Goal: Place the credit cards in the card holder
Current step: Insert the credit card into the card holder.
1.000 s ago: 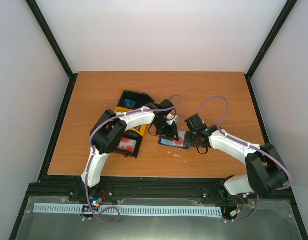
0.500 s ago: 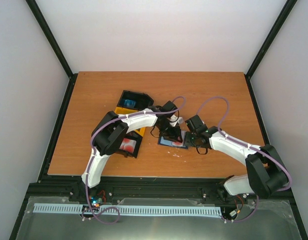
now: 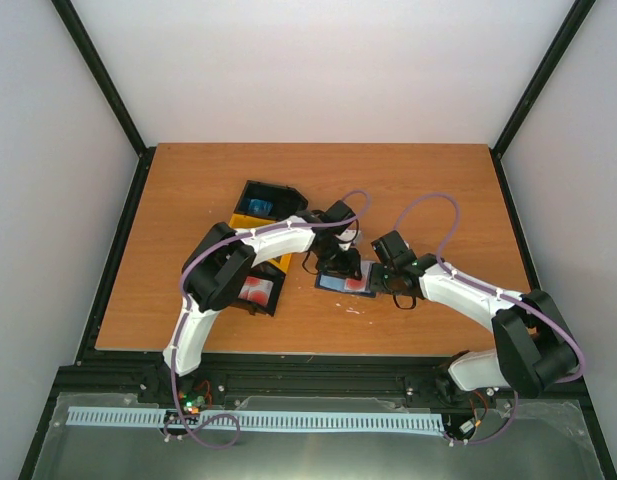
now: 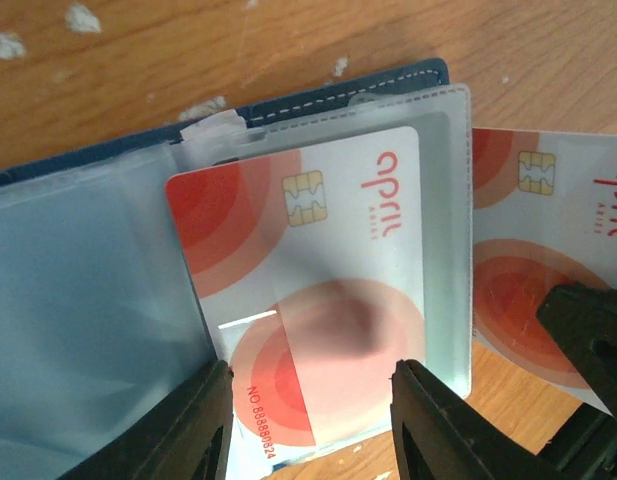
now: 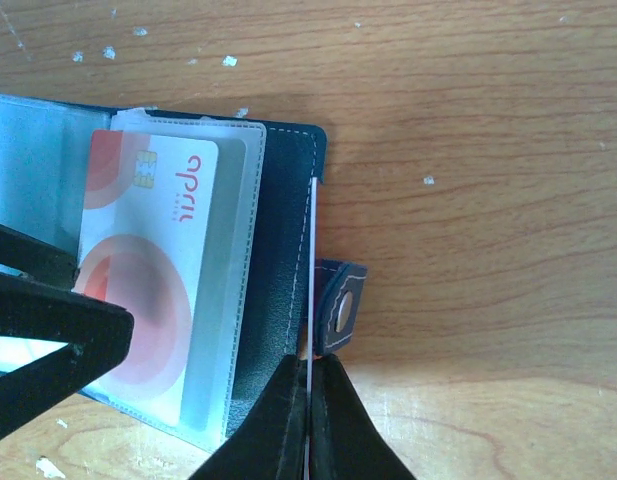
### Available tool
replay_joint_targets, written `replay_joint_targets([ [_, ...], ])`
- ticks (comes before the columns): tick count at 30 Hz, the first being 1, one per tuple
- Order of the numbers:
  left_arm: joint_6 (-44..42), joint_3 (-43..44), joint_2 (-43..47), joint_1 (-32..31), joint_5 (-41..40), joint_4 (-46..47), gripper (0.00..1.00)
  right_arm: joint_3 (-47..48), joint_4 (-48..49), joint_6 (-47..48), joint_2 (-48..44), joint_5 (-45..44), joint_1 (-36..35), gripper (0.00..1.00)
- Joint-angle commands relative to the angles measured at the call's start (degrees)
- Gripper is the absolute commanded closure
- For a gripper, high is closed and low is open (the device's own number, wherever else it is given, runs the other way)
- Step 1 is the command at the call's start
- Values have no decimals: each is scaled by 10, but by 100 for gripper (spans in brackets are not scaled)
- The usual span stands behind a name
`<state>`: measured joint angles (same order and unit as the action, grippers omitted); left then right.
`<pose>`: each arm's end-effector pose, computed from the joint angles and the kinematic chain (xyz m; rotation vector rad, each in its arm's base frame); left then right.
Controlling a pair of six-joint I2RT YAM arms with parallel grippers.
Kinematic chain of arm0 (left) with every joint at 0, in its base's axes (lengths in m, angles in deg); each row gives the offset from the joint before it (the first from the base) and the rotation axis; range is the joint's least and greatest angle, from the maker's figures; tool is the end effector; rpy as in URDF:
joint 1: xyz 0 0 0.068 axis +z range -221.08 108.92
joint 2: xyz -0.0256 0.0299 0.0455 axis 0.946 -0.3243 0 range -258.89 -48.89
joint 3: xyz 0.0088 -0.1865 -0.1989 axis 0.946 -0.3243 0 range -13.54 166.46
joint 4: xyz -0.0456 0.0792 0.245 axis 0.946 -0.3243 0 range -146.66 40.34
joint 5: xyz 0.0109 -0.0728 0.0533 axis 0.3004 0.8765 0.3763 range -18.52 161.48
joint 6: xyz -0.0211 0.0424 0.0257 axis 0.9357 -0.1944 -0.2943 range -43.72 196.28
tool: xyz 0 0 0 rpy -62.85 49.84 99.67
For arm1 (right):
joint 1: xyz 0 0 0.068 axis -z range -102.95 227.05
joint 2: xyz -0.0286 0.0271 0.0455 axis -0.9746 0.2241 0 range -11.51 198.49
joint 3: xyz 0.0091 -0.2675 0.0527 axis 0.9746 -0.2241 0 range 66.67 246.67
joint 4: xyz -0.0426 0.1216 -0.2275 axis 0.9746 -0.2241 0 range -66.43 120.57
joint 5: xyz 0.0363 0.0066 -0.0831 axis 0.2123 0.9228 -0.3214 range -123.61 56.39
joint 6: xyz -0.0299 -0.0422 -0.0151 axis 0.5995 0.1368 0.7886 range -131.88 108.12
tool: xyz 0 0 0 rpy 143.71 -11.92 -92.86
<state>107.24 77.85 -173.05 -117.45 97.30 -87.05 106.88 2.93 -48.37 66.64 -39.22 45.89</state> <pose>0.2943 -0.3311 0.1502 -0.5225 -2.9610 0.8660 0.2083 0.1218 0.1690 0.1556 2.7215 0.2173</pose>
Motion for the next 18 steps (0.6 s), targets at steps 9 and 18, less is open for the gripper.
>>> replay_joint_targets([
  [9,31,22,9,-3,-68,-22,51,-23,-14,-4,13,7,3,97],
  [18,37,7,4,-3,-52,2,53,-22,-9,-3,22,11,2,97],
])
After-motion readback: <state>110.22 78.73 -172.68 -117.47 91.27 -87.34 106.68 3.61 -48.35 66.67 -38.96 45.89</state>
